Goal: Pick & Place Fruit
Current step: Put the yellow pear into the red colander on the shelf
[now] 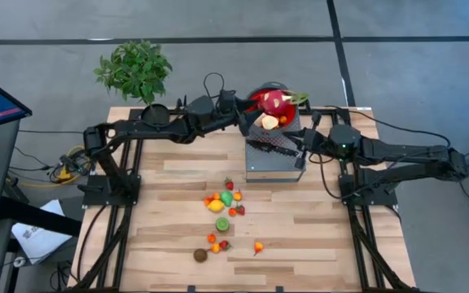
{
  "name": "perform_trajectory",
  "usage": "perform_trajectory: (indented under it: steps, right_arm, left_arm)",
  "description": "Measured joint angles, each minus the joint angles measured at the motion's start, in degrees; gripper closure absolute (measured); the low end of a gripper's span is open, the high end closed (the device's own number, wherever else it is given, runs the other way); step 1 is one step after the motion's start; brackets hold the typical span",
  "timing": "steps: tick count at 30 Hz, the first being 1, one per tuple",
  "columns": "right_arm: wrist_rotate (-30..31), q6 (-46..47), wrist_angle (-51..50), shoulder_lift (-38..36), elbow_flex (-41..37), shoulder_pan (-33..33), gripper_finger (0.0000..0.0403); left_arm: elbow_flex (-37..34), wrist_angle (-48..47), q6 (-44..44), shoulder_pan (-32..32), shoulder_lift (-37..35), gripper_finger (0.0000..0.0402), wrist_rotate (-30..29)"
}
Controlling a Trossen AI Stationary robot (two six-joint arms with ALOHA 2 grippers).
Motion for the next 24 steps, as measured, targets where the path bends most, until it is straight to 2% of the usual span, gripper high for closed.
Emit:
perform_trajectory:
  steps: [7,18,24]
  right_arm:
    - [-0.02,5.69,-3.27,-1.80,0.00,4.05,0.0400]
    - [-0.13,10.46,-6.02,-1.82,0.00,11.63,0.0400]
    - [-0.13,10.46,-6.03,-1.82,0.00,15.46,0.0400]
  left_arm:
    - [-0.20,-0.60,0.17,-1.33,-4.25,0.0202,0.71]
    - [-0.47,-5.43,9.69,-8.40,-6.58,0.0233,2.89]
    - [-6.64,-2.12,9.73,-12.10,-8.11,0.0260,1.76]
